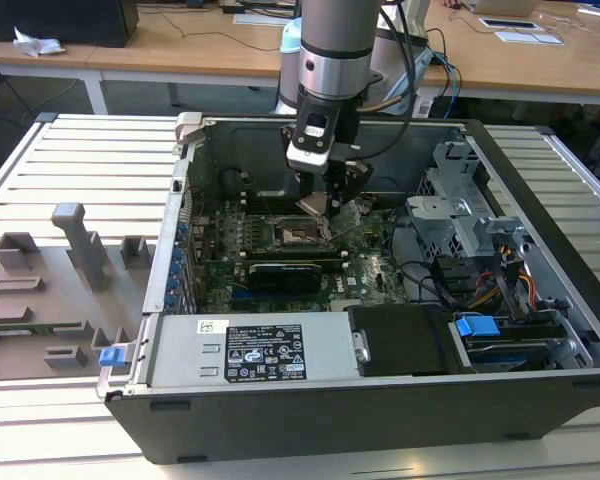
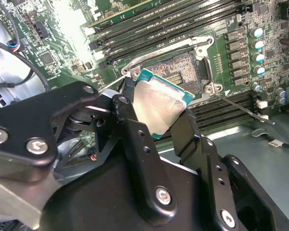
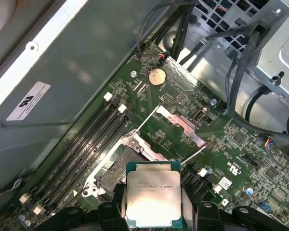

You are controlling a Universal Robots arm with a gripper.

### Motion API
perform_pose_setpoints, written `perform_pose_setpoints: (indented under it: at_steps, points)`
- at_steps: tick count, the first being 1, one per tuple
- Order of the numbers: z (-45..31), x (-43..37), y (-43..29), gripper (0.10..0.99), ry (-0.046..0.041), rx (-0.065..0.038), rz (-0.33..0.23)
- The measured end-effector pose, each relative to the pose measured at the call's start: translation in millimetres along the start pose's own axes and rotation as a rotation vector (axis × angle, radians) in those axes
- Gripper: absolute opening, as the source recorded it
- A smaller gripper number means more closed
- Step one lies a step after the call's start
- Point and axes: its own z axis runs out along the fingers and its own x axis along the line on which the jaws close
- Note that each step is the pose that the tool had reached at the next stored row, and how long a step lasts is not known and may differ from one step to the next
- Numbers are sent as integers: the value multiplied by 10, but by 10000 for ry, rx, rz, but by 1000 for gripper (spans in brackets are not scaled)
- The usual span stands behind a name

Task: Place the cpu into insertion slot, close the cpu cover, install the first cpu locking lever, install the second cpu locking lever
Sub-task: 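Place the cpu into insertion slot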

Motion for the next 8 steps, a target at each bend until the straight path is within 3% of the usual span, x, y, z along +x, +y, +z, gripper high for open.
perform_pose_setpoints:
  at_steps: [8]
  points:
    - [0,0,0,541,-66,54,482]
